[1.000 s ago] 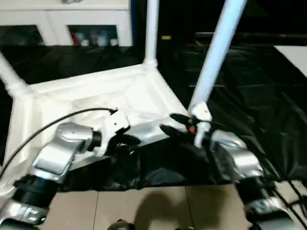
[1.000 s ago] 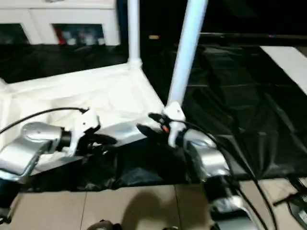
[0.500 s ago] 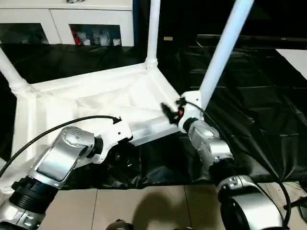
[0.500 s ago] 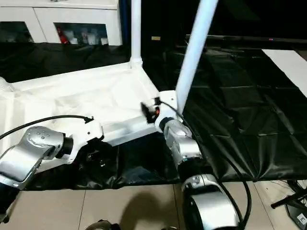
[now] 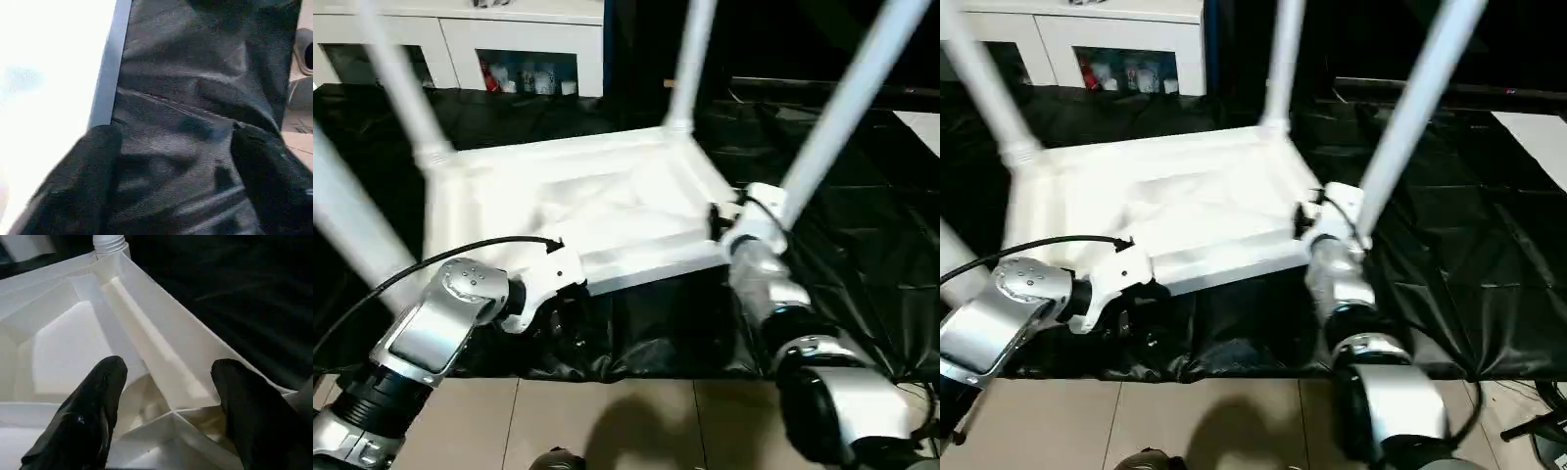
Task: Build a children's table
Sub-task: Rotate leg to tighten, then rotate table base
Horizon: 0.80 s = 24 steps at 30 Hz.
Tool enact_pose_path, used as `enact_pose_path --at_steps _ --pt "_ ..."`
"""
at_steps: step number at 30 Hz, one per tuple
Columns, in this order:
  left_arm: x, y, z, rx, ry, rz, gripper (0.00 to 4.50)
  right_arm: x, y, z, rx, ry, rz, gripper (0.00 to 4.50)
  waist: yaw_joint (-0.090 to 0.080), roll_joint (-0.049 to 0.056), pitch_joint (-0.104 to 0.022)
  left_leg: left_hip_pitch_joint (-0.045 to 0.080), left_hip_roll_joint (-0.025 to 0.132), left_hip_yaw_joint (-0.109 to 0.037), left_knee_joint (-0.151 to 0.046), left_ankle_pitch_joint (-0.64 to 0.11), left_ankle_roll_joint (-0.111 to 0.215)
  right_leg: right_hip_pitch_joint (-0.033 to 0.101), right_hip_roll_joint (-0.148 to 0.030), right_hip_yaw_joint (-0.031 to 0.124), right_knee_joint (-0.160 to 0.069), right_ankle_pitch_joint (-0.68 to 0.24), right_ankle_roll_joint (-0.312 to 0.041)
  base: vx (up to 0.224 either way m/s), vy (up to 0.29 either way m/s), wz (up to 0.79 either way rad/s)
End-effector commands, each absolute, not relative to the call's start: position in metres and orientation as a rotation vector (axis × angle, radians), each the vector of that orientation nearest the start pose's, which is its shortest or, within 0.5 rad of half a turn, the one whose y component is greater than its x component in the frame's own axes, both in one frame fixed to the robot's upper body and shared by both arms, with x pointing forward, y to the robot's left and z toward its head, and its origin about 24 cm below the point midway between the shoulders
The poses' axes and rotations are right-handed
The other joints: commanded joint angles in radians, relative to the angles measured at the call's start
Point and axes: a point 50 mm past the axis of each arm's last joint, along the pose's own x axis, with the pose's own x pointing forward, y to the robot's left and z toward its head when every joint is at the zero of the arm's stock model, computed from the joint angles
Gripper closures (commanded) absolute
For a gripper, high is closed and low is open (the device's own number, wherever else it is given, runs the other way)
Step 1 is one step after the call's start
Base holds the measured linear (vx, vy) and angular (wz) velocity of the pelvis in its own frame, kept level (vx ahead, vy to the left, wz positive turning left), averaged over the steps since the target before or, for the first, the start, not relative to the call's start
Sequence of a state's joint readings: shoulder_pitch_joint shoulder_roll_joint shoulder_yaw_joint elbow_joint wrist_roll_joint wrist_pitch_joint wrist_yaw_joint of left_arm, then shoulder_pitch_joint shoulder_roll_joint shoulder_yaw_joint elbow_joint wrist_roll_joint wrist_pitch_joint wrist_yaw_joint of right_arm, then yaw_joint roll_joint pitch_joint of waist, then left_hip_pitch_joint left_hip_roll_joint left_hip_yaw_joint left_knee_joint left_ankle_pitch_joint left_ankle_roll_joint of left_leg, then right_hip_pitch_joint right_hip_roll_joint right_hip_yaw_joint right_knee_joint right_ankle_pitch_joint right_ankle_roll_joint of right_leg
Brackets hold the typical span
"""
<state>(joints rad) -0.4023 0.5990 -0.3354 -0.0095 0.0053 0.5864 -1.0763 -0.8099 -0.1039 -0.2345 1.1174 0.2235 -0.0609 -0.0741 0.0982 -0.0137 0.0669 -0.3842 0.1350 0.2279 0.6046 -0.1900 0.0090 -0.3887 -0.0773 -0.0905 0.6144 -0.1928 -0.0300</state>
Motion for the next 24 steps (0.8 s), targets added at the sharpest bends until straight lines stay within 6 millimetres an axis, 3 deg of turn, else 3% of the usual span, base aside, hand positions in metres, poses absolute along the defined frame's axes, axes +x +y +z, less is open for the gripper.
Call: enact_pose_path --at_steps 1,4,7,8,9,12,14,15,16,18,19,20,21,22,23,24 --pt "0.287 0.166 0.079 0.57 0.599 -1.055 0.22 0.38 -0.194 0.056 0.215 0.208 -0.26 1.34 -0.012 0.012 -0.074 0.041 0.106 -0.059 -0.081 -0.216 -0.075 0.029 -0.106 0.076 -0.06 -0.144 -0.185 0.0 0.0 0.0" --pt "0.296 0.162 0.078 0.581 0.543 -0.994 0.04 0.379 -0.215 0.062 0.194 0.179 -0.32 1.34 -0.011 0.012 -0.075 0.038 0.106 -0.058 -0.078 -0.204 -0.063 0.031 -0.103 0.074 -0.059 -0.129 -0.189 0.0 0.0 0.0" --pt "0.303 0.157 0.076 0.582 0.498 -0.943 0.04 0.377 -0.235 0.067 0.179 0.16 -0.376 1.34 -0.011 0.021 -0.077 0.038 0.105 -0.057 -0.076 -0.194 -0.057 0.03 -0.098 0.072 -0.058 -0.091 -0.198 0.0 0.0 0.0" --pt "0.304 0.156 0.075 0.585 0.491 -0.933 0.04 0.376 -0.24 0.068 0.177 0.156 -0.389 1.34 -0.008 0.017 -0.078 0.043 0.105 -0.056 -0.075 -0.199 -0.056 0.029 -0.098 0.071 -0.059 -0.081 -0.204 0.0 0.0 0.0" --pt "0.304 0.156 0.075 0.587 0.487 -0.928 0.04 0.375 -0.242 0.068 0.175 0.154 -0.397 1.34 -0.01 0.017 -0.079 0.034 0.105 -0.058 -0.075 -0.187 -0.049 0.036 -0.099 0.071 -0.054 -0.059 -0.209 0.0 0.0 0.0" --pt "0.309 0.152 0.074 0.582 0.43 -0.87 0.04 0.373 -0.251 0.071 0.172 0.131 -0.412 1.34 -0.008 0.026 -0.081 0.031 0.102 -0.06 -0.07 -0.179 -0.029 0.04 -0.103 0.07 -0.055 -0.046 -0.218 0.0 0.0 0.0" --pt "0.31 0.149 0.076 0.56 0.389 -0.853 0.04 0.373 -0.249 0.071 0.157 0.122 -0.393 1.34 -0.012 0.019 -0.082 0.027 0.102 -0.06 -0.068 -0.172 -0.014 0.044 -0.104 0.068 -0.056 -0.044 -0.226 0.0 0.0 0.0" --pt "0.31 0.147 0.08 0.533 0.341 -0.852 0.04 0.374 -0.246 0.071 0.141 0.114 -0.364 1.34 -0.015 0.028 -0.081 0.026 0.104 -0.061 -0.067 -0.177 -0.005 0.043 -0.105 0.066 -0.061 -0.053 -0.231 0.0 0.0 0.0" --pt "0.31 0.146 0.08 0.526 0.333 -0.853 0.04 0.374 -0.245 0.071 0.138 0.113 -0.356 1.34 -0.016 0.025 -0.081 0.027 0.105 -0.061 -0.067 -0.181 -0.004 0.042 -0.103 0.066 -0.061 -0.056 -0.232 0.0 0.0 0.0" --pt "0.304 0.141 0.088 0.376 0.205 -0.869 0.04 0.373 -0.229 0.069 0.084 0.091 -0.209 1.34 -0.016 0.034 -0.08 0.023 0.105 -0.063 -0.067 -0.192 0.0 0.045 -0.105 0.064 -0.061 -0.064 -0.242 0.0 0.0 0.0" --pt "0.304 0.141 0.088 0.376 0.205 -0.869 0.04 0.373 -0.229 0.069 0.084 0.091 -0.209 1.34 -0.019 0.025 -0.081 0.018 0.107 -0.063 -0.067 -0.18 0.01 0.049 -0.107 0.065 -0.06 -0.049 -0.245 0.0 0.0 0.0" --pt "0.297 0.144 0.091 0.239 0.118 -0.862 0.04 0.369 -0.214 0.065 0.022 0.074 -0.059 1.34 -0.016 0.045 -0.083 0.018 0.103 -0.064 -0.061 -0.179 0.022 0.047 -0.108 0.064 -0.057 -0.052 -0.252 0.0 0.0 0.0" --pt "0.297 0.144 0.091 0.239 0.118 -0.862 0.04 0.369 -0.214 0.065 0.022 0.074 -0.059 1.34 -0.021 0.037 -0.079 0.013 0.106 -0.063 -0.064 -0.184 0.03 0.05 -0.109 0.064 -0.065 -0.055 -0.249 0.0 0.0 0.0" --pt "0.292 0.15 0.09 0.187 0.085 -0.836 0.04 0.365 -0.207 0.063 -0.007 0.065 0.019 1.34 -0.022 0.035 -0.081 0.019 0.107 -0.064 -0.064 -0.188 0.036 0.046 -0.105 0.064 -0.064 -0.076 -0.251 0.0 0.0 0.0" --pt "0.289 0.154 0.089 0.162 0.067 -0.817 0.04 0.361 -0.202 0.061 -0.022 0.059 0.066 1.34 -0.021 0.042 -0.081 0.018 0.104 -0.064 -0.062 -0.189 0.043 0.045 -0.103 0.064 -0.064 -0.083 -0.251 0.0 0.0 0.0" --pt "0.284 0.159 0.087 0.118 0.055 -0.799 0.04 0.356 -0.197 0.058 -0.02 0.061 0.115 1.34 -0.022 0.04 -0.077 0.012 0.11 -0.065 -0.065 -0.191 0.049 0.048 -0.106 0.065 -0.067 -0.095 -0.24 0.0 0.0 0.0"
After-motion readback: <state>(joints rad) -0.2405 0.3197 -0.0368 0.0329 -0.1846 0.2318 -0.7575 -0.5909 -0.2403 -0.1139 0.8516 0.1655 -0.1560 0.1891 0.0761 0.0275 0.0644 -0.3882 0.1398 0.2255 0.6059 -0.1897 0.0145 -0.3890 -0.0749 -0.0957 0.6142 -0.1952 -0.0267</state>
